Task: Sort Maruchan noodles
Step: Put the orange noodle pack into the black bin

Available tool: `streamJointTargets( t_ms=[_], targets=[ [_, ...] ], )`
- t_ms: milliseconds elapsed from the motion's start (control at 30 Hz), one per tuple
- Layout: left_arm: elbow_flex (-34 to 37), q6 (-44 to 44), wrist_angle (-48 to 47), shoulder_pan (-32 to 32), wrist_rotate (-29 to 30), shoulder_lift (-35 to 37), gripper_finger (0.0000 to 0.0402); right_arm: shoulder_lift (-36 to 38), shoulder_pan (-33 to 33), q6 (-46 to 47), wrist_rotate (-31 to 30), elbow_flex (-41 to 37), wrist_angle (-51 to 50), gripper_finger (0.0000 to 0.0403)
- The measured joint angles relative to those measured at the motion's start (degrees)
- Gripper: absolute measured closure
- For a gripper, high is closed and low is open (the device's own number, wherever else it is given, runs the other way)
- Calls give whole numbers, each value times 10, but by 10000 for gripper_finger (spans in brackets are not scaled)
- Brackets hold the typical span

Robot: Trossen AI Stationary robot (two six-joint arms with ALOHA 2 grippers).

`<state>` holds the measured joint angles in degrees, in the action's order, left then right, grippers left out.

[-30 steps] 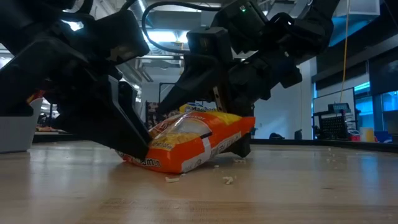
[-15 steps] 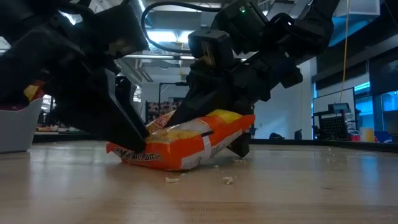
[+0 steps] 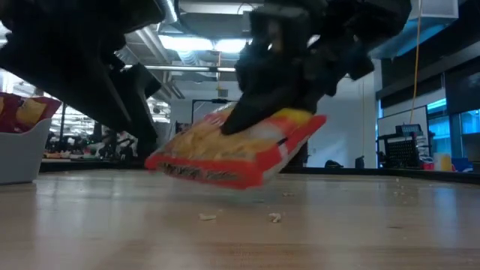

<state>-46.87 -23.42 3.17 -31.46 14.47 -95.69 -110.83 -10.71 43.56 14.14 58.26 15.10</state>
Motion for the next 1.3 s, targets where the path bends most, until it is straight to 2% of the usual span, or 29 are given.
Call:
streamJointTargets(
  t_ms=[267, 533, 733, 1033, 1300],
  targets=[
    [-1, 0, -19, 0, -4, 23, 220, 88, -44, -44, -9, 1, -145, 275],
    [-1, -2, -20, 5, -1, 23, 220, 202, -112, -32, -45, 1, -308, 271],
    [-1, -3, -11, 7, -1, 24, 220, 292, -178, 24, -84, 1, -431, 270],
    [-1, -4, -6, 7, 10, 24, 220, 412, -289, 189, -136, 2, -620, 270],
    [-1, -2, -4, 11, 15, 24, 220, 442, -361, 285, -131, 2, -789, 270]
  ],
)
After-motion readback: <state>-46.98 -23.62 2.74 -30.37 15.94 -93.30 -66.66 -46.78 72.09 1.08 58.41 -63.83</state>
